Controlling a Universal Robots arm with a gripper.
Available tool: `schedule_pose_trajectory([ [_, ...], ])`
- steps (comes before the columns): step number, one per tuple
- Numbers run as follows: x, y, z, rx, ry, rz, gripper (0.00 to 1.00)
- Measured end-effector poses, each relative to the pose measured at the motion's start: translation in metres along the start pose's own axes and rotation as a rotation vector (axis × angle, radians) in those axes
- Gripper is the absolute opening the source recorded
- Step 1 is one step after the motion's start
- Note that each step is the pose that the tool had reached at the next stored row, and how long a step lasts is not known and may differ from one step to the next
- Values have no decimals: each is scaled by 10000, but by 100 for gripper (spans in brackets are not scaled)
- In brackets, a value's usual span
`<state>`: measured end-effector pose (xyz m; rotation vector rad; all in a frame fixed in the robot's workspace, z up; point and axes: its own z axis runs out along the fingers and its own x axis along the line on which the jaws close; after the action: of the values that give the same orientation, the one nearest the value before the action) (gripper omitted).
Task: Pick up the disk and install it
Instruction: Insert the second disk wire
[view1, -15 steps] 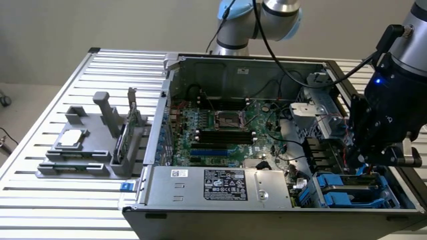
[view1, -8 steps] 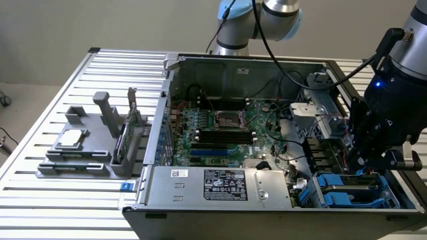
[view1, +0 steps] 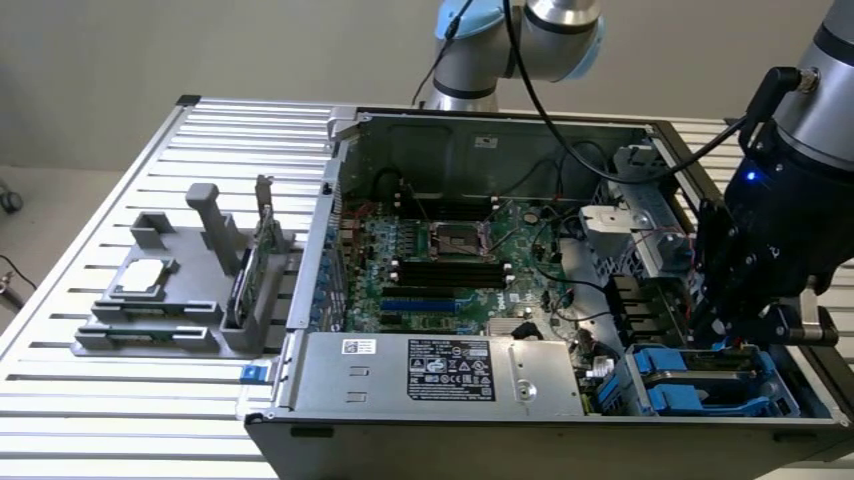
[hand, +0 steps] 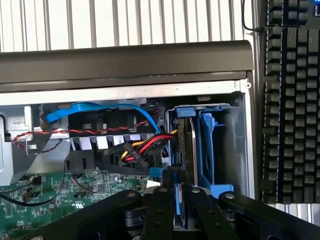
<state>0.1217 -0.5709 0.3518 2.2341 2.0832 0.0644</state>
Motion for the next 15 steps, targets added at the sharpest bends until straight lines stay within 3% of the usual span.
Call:
schedule_pose_trajectory([
  [15, -2, -1, 38, -21, -11, -13, 16],
])
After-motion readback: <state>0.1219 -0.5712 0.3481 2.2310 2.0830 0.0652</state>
